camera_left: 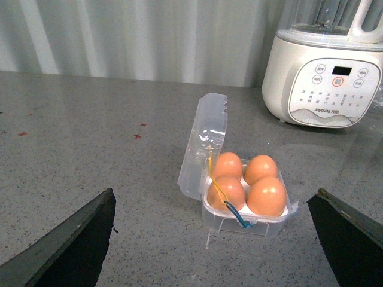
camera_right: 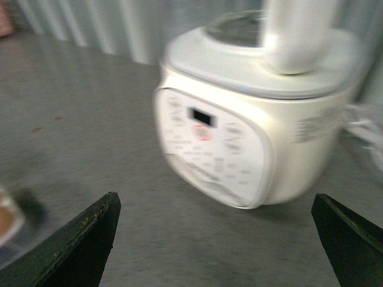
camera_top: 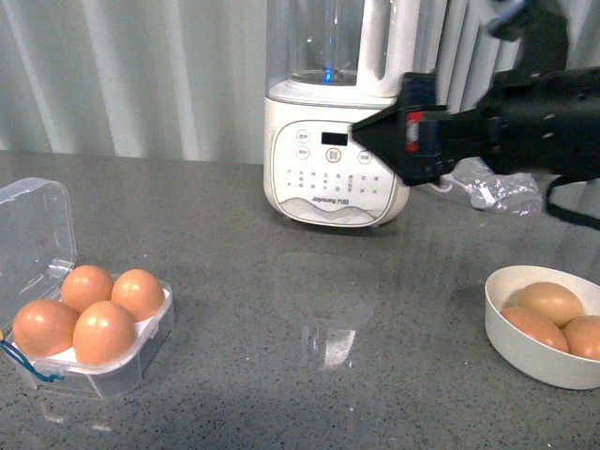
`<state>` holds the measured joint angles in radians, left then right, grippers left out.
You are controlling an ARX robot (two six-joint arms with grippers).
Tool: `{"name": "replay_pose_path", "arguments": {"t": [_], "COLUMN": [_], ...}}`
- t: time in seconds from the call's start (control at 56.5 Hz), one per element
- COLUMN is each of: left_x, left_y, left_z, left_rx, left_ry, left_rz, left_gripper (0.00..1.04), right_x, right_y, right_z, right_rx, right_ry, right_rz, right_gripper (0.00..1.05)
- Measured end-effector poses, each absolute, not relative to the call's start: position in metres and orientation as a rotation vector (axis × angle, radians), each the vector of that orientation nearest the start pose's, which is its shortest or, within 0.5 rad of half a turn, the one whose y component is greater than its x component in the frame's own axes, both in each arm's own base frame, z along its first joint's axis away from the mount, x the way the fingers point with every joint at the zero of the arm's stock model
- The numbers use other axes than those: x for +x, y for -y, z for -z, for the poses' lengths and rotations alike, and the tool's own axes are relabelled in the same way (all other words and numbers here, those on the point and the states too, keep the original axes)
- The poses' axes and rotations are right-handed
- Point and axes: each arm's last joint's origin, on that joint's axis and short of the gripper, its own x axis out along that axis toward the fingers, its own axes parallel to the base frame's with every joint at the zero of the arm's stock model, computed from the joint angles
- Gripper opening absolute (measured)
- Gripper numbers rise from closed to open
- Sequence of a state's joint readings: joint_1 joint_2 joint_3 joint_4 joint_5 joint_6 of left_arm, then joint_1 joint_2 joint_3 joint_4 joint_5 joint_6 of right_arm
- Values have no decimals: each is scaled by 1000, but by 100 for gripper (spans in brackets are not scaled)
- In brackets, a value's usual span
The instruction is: Put egg into box
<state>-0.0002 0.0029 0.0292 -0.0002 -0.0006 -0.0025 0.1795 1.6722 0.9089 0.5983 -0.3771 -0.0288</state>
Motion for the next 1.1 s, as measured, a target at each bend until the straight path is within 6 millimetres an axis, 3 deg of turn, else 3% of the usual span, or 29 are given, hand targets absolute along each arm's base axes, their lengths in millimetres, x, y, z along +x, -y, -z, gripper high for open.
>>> {"name": "replay_pose_path", "arguments": {"t": [0.177,0.442,0.548,0.707,0.937,1.096], "left_x": [96,96,96,96,96,96], "left_y": [0,0,0,0,0,0], "left_z": [-173,-173,-173,-173,-173,-173], "left_rx": [-2,-2,-2,-2,-2,-2], "left_ry": [26,26,26,26,26,26], "left_rz": [0,-1,0,-1,-1,-1], "left_gripper": [98,98,98,98,98,98], "right_x": [343,337,325,281,227,203], "right_y": [-42,-42,-45,-47,-28,-18], "right_z": [-237,-253,-246,-217,-190,-183], "right_rx": [-86,-182,-96,-23,-17,-12], "right_ry": [-76,58,10,11,-16,-11], "right_rz": [-321,-143,-6,-3,-5,-4], "right_gripper": [98,97,81,48,3,3]}}
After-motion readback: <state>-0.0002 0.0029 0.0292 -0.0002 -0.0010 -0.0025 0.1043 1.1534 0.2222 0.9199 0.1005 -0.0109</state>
